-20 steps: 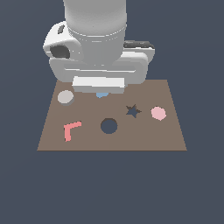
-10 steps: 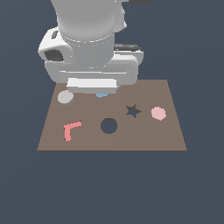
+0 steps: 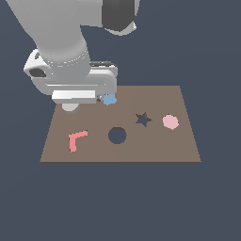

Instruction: Insert a designated object into the corresponding slot on a board.

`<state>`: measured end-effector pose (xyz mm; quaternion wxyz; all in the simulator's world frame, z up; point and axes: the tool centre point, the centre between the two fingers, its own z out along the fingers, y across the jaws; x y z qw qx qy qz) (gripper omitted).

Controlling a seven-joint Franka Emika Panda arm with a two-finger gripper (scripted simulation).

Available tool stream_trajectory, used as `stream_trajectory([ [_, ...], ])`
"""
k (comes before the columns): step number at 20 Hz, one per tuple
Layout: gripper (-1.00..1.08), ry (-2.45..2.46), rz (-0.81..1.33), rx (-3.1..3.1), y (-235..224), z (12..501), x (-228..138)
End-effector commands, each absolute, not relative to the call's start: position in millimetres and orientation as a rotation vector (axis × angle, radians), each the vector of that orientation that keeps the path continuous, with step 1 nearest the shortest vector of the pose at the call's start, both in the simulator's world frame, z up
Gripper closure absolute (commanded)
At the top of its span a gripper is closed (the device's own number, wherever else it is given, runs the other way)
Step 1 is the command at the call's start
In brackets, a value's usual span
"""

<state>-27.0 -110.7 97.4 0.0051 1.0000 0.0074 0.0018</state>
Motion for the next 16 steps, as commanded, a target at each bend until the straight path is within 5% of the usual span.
stream_trajectory([
  [1, -0.92, 0.037, 0.004, 3.134, -131, 84, -34],
  [16, -0.92, 0.067, -0.001, 3.141, -179, 50, -47],
])
